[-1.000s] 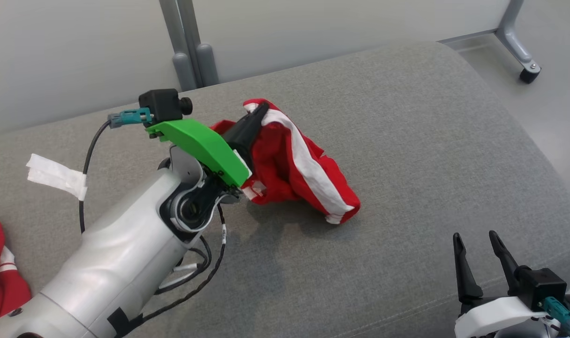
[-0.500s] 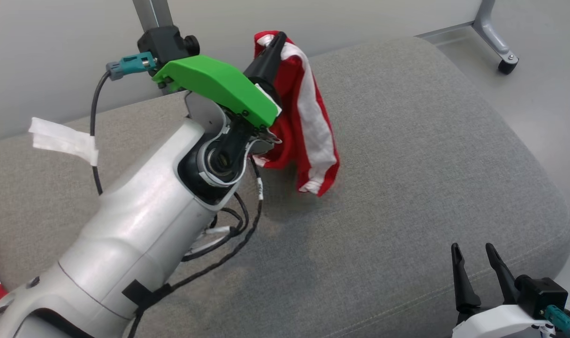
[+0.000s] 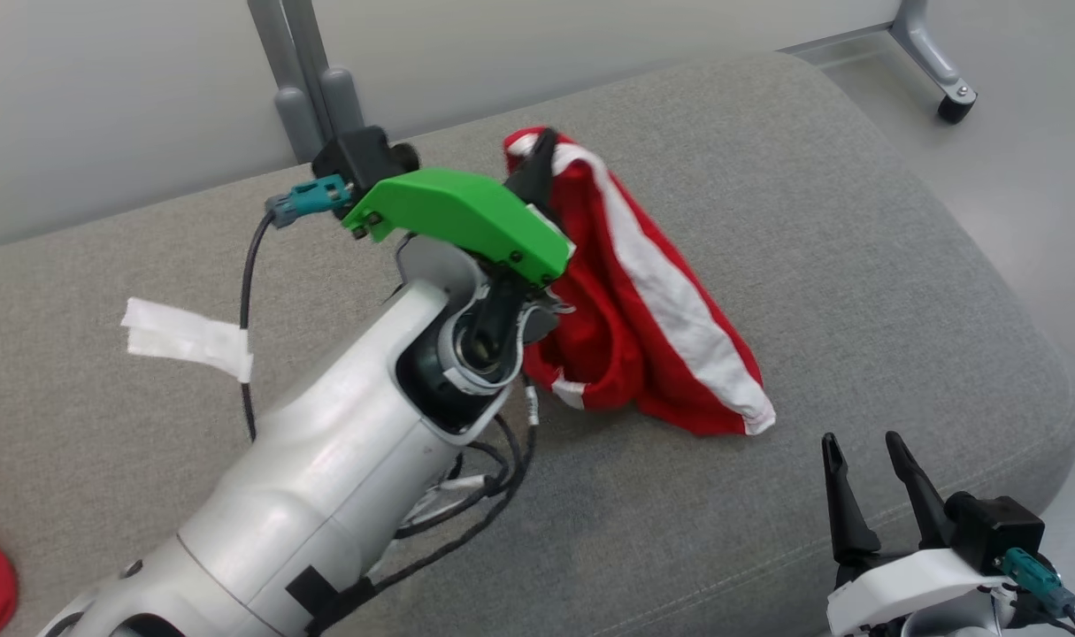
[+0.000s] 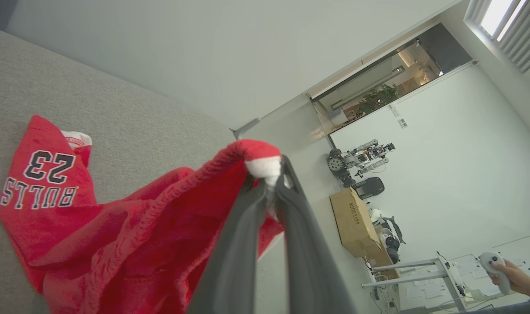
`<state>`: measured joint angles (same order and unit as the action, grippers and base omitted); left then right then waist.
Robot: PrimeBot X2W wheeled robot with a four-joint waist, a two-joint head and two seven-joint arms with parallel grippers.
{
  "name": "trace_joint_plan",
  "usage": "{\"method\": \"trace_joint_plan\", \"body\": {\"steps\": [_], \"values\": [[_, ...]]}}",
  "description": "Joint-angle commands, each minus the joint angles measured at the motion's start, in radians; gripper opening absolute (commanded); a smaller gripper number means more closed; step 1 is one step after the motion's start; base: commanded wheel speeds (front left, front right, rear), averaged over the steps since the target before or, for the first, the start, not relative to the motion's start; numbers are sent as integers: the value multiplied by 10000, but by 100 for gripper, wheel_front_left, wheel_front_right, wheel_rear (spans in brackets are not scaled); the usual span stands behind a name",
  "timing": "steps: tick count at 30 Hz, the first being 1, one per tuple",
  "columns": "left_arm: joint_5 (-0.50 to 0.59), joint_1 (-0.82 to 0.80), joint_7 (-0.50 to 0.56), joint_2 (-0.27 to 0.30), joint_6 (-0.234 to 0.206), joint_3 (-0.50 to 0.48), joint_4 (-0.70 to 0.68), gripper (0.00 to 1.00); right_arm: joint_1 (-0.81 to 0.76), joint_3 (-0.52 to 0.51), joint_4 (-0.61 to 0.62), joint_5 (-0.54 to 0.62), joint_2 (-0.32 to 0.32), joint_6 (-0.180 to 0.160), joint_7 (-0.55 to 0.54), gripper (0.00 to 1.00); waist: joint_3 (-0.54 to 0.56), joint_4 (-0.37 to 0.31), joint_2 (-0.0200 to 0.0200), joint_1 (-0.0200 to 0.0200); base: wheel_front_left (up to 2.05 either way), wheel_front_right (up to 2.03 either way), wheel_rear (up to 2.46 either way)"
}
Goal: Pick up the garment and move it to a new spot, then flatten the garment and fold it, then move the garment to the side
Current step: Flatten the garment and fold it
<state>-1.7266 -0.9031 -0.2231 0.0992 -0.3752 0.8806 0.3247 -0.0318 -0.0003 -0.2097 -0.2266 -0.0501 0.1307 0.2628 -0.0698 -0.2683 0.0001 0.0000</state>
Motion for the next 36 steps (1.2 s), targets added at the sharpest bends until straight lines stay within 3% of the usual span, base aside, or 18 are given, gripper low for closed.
{"method": "trace_joint_plan", "body": {"steps": [1,9,14,17,23,27,29,32,33,34,36], "values": [[242,185,-57,307,12,34,668,0,141,98,-6,-70,-7,0,32,100,-139,-154,-1,0,0,0,0],[665,933,925,1672,1084,818,3258,0,18,228,-108,-200,-12,-1,31,100,-276,-550,-1,0,0,0,0],[496,2000,1800,2546,1967,1200,3395,0,-212,4,-170,61,-6,0,31,100,-178,-336,-1,0,0,0,0],[1232,2404,1947,3253,2420,1920,3151,0,-278,-36,-163,213,-11,0,32,100,-145,-32,-1,0,0,0,0],[1723,3078,1471,3542,2933,2338,2931,0,-100,37,-117,482,-12,0,31,100,-182,610,-1,0,0,0,0],[1770,3385,1473,3194,3514,2530,2983,0,75,165,-79,799,-10,0,31,100,-248,1080,-1,0,0,0,0],[1950,3348,1262,2990,3784,2618,3176,37,163,206,-68,967,-12,-1,31,100,-257,1288,-1,0,0,0,0],[2103,3211,742,2479,4223,2592,3545,55,234,228,-83,1167,-13,-1,31,100,-253,1516,-1,0,0,0,0],[2140,3167,545,2347,4341,2551,3710,74,237,230,-86,1202,-30,-1,31,100,-241,1575,-1,0,0,0,0],[2292,3076,333,2221,4477,2546,3851,75,237,243,-71,1245,-52,-1,32,100,-222,1622,-1,0,0,0,0],[2318,3122,43,1970,4646,2431,4191,100,170,246,-43,1272,-88,-1,32,100,-177,1697,-1,0,0,0,0]]}}
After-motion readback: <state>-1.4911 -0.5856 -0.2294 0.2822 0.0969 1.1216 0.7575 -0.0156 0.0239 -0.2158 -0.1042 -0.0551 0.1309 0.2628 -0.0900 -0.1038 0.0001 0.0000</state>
